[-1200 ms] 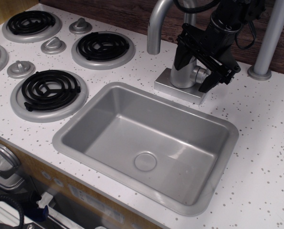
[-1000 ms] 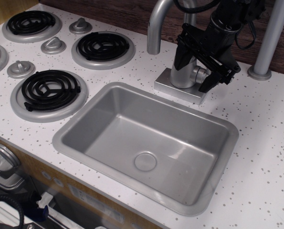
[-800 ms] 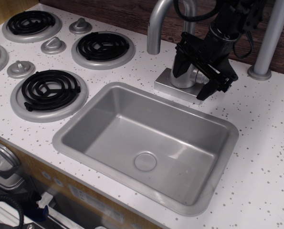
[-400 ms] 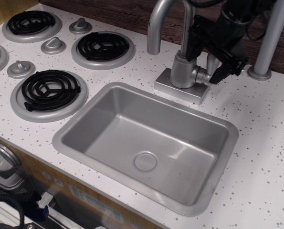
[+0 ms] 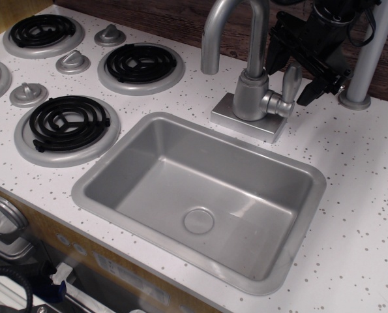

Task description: Lever vertical to front

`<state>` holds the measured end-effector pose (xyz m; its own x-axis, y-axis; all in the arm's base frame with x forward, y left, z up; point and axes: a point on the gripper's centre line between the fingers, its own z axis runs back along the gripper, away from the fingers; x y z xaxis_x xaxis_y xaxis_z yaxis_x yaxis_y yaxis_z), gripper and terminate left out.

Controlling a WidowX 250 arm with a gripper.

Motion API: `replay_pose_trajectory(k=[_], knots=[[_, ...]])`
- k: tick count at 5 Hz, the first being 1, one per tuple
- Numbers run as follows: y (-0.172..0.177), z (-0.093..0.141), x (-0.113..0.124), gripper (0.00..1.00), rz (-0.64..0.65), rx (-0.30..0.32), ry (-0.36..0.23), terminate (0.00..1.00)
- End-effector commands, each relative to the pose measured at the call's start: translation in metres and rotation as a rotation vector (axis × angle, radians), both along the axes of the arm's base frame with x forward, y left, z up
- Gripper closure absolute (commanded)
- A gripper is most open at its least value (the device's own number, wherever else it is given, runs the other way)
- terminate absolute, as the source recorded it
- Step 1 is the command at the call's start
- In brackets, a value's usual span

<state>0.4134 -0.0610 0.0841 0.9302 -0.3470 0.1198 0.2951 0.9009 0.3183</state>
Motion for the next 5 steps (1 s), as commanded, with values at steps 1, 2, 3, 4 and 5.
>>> replay_pose_trajectory(k=[1, 2, 3, 4, 5], knots=[[-0.003, 0.019, 0.011, 1.00, -0.019, -0.003, -0.057, 0.00], [-0.003, 0.020, 0.009, 1.00, -0.016, 0.003, -0.052, 0.00], [0.000, 0.015, 0.000, 1.00, 0.004, 0.001, -0.049, 0.00], [0.002, 0.012, -0.015, 1.00, 0.051, -0.008, -0.017, 0.00], [0.006, -0.001, -0.026, 1.00, 0.099, -0.057, 0.014, 0.00]])
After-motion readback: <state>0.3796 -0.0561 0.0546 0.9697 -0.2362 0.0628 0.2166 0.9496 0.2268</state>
